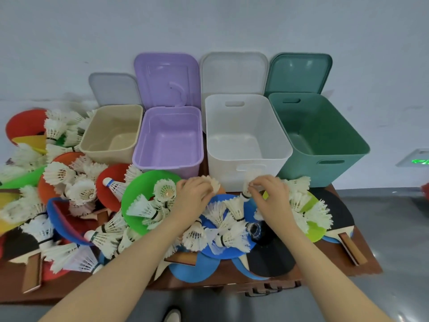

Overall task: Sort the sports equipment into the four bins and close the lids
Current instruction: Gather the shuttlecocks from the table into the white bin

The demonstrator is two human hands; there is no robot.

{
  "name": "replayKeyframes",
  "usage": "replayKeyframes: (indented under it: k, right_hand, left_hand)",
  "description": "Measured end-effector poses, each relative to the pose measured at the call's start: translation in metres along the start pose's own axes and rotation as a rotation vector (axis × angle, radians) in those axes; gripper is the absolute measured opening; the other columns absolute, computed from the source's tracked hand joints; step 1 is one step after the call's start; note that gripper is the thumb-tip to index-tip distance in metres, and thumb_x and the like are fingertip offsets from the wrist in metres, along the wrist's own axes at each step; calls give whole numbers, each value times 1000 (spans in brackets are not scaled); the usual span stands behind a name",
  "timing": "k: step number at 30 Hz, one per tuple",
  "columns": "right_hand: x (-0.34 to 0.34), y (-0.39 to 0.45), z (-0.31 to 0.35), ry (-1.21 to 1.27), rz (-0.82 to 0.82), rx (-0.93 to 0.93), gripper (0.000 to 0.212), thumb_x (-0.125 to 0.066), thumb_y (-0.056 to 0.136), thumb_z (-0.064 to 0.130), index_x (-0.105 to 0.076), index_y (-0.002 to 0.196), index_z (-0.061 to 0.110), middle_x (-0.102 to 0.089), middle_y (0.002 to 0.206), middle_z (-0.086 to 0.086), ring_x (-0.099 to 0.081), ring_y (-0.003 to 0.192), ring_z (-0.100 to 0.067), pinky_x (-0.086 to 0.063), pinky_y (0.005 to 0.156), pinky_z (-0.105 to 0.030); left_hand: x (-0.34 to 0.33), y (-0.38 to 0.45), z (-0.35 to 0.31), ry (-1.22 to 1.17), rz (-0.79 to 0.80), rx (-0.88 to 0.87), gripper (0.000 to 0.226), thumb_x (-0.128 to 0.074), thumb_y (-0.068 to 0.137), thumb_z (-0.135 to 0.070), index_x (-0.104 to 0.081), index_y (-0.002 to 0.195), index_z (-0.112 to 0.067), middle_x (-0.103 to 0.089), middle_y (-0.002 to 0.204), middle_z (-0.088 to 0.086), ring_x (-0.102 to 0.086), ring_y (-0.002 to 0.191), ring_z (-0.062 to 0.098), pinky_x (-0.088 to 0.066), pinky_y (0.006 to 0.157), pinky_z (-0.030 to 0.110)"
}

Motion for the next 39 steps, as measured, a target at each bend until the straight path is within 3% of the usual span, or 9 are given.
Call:
replayKeyframes:
  k: [5, 9, 13, 18, 22, 28, 33, 35, 39]
  right_hand:
    - [18, 36, 26, 104, -145, 75, 3, -66, 82, 10, -65, 84, 13, -63, 90, 2, -56, 85, -17, -37, 81, -34]
    - [25, 75, 34, 96, -213, 117, 3, -64, 82, 10, -66, 84, 8, -64, 88, -4, -57, 83, -24, -44, 79, -36]
    - [28, 106, 32, 20, -241, 75, 6, -69, 80, 5, -66, 82, 10, -64, 89, -1, -54, 84, -22, -29, 76, -15]
    - [16, 135, 10, -145, -82, -101, 17, -62, 87, 17, -68, 104, 17, -63, 111, 0, -50, 106, -25, -27, 86, -30]
    - [13, 123, -2, -198, -4, -113, 25, -61, 89, 22, -64, 114, 19, -59, 117, -1, -46, 111, -24, -22, 85, -26]
    - [24, 82, -15, -117, 97, -65, 22, -63, 88, 20, -65, 110, 20, -58, 106, 5, -49, 104, -20, -23, 84, -26]
    - [35, 43, -47, -83, 325, -70, 22, -63, 87, 32, -64, 108, 29, -60, 99, 15, -56, 96, -12, -37, 89, -36]
    - [40, 30, -60, -106, 393, -88, 28, -63, 84, 39, -64, 109, 29, -60, 98, 15, -57, 93, -12, -42, 87, -42]
    - [48, 3, -81, -188, 462, -131, 52, -59, 77, 60, -58, 120, 31, -56, 111, 17, -54, 98, -8, -41, 92, -36]
  left_hand:
    - [47, 25, -17, -113, -276, -118, 18, -59, 84, -27, -69, 82, -12, -66, 102, 0, -51, 101, 12, -27, 85, 28]
    - [63, 73, -21, -101, -341, -166, 18, -59, 84, -26, -68, 80, -12, -66, 100, 2, -54, 99, 16, -33, 83, 30]
    - [60, 119, -23, -186, -294, -190, 24, -54, 87, -24, -67, 82, -5, -64, 100, 9, -55, 94, 24, -43, 82, 30]
    - [40, 158, -11, -169, -54, -93, 24, -63, 84, -10, -67, 107, -2, -55, 126, 19, -51, 116, 35, -43, 96, 40]
    - [27, 151, 0, -58, 52, -138, 35, -53, 84, -26, -67, 110, -6, -60, 120, 19, -58, 108, 37, -48, 87, 47]
    - [21, 114, -16, -15, 48, -158, 43, -40, 83, -36, -69, 104, -12, -65, 112, 9, -58, 103, 30, -41, 83, 38]
    - [0, 71, -35, -67, 105, -114, 46, -35, 83, -42, -67, 106, -18, -60, 117, 0, -37, 110, 13, -30, 88, 34]
    - [-9, 55, -42, -83, 138, -61, 51, -30, 82, -47, -66, 107, -20, -54, 127, 0, -36, 116, 17, -26, 93, 34]
    - [-16, 34, -66, -42, 59, -44, 39, -39, 84, -40, -68, 99, -19, -53, 127, 3, -34, 115, 18, -28, 87, 34]
Point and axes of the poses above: each hand's wrist, its own y-axis towards the middle knuckle, its own x-axis out of the back of the hand, z = x × y, the point moved 4 cm from there along y, towards the middle knuckle
